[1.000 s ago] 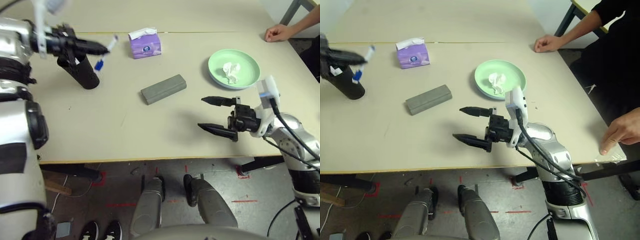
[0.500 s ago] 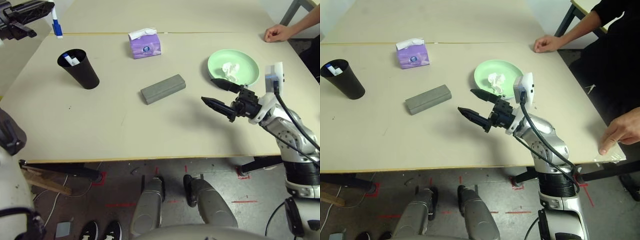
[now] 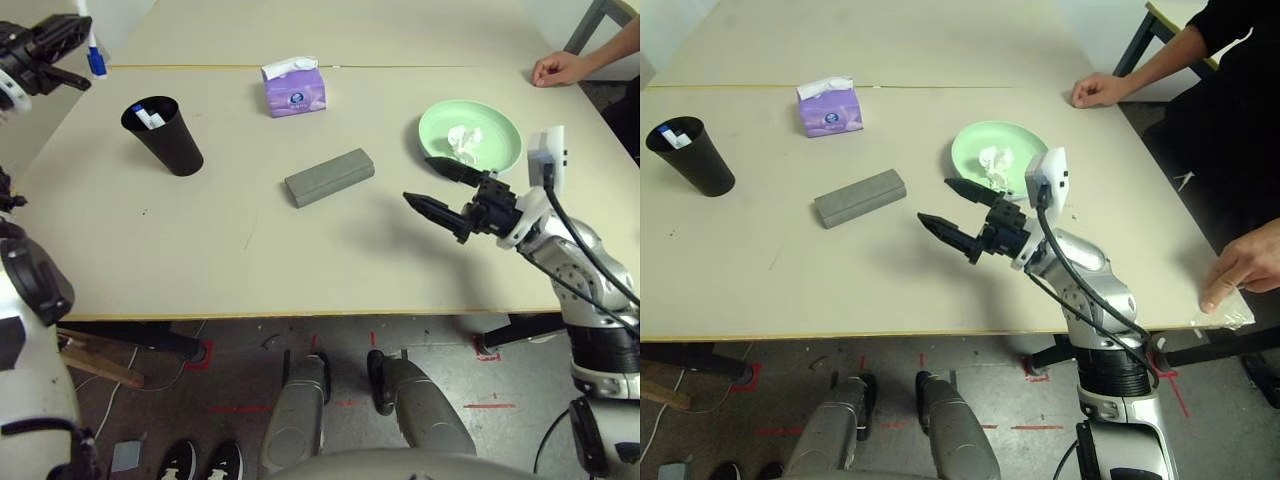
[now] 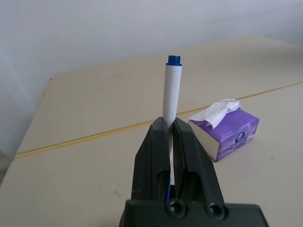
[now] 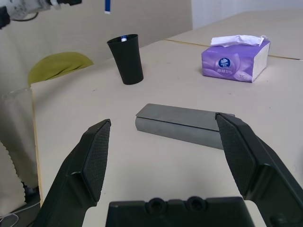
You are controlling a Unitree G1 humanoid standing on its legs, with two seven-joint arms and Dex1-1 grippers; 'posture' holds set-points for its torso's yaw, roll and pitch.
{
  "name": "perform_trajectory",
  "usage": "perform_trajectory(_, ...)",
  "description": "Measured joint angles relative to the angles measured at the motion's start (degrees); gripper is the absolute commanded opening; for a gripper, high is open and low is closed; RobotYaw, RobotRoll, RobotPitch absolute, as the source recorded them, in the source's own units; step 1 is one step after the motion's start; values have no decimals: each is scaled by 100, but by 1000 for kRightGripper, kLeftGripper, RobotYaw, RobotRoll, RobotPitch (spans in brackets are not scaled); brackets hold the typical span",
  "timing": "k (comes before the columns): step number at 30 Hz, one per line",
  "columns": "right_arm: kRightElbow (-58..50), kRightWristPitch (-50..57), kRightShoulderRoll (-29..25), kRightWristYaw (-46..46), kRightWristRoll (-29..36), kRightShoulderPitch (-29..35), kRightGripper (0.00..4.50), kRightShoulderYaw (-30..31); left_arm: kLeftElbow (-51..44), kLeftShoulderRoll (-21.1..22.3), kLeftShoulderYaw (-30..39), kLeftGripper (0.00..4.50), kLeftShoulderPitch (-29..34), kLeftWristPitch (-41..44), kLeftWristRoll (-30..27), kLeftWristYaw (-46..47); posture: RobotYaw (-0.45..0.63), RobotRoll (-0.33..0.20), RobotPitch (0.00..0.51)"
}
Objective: Organize and tidy the items on the table.
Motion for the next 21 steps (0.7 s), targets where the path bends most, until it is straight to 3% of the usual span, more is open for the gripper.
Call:
perform_trajectory(18, -237, 235, -27, -26, 131, 122, 4500, -5, 538, -215, 41, 5, 224, -448, -2, 511, -42, 0, 242)
perform_trajectory(21, -243, 250, -27, -25, 142, 126, 4500, -5, 541, -223, 50, 1005, 241, -461, -7, 511, -41, 0, 240)
